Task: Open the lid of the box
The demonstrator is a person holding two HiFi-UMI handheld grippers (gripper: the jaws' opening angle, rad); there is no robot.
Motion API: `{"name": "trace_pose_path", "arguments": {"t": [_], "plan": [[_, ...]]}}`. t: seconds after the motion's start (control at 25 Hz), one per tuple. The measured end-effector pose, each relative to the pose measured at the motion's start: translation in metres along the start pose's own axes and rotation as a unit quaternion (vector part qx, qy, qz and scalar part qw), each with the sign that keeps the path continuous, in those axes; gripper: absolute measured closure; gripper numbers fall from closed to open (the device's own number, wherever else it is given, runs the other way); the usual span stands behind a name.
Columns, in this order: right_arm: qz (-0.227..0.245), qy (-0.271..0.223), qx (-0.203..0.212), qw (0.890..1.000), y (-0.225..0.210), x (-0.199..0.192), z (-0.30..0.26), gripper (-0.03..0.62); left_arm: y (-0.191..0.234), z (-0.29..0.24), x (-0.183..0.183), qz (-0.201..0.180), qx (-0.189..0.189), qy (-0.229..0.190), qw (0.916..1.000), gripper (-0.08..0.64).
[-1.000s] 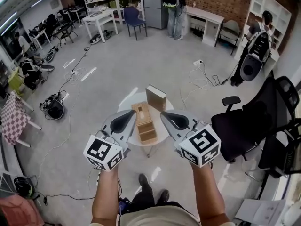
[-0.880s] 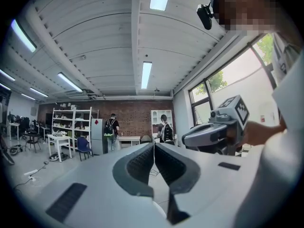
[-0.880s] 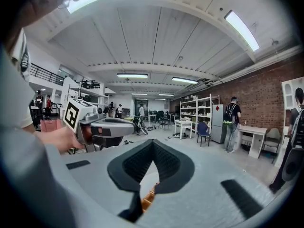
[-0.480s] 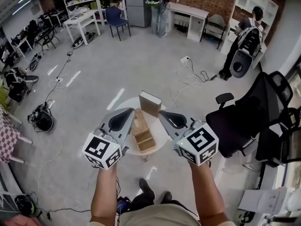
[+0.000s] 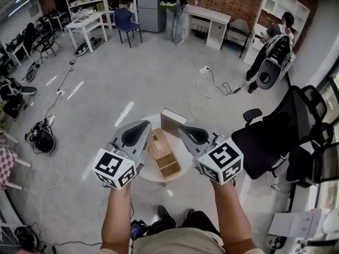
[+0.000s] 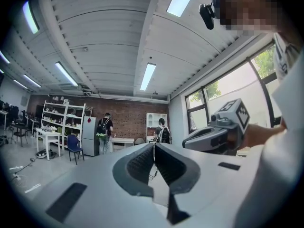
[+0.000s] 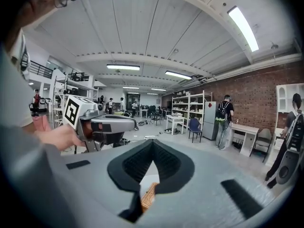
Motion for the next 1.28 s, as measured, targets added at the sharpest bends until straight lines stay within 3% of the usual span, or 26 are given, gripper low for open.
{"name": "trace_pose_path", "arguments": {"t": [0.68,1.28], "plan": [[0.014,-0.007,0.044,0.999,-0.064,-0.018,-0.087,0.6,0.083,-0.041,-0.005,0.01,0.067,0.006,0.9977,0.548],[0.005,0.013,0.1,0.995,-0.102,-0.075,-0.158,0.6,0.139,-0.071,-0.072,0.069,0.132,0.051,0.9876,0.548]]}}
Point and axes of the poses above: the fingertips, and each gripper's own axes: z backward along the fingers, y to its left, x out of its top, the point moved 8 cm from there along z, backward along the fingers, and after that the axes turned 12 degrees about z, right-handed, at the moved point
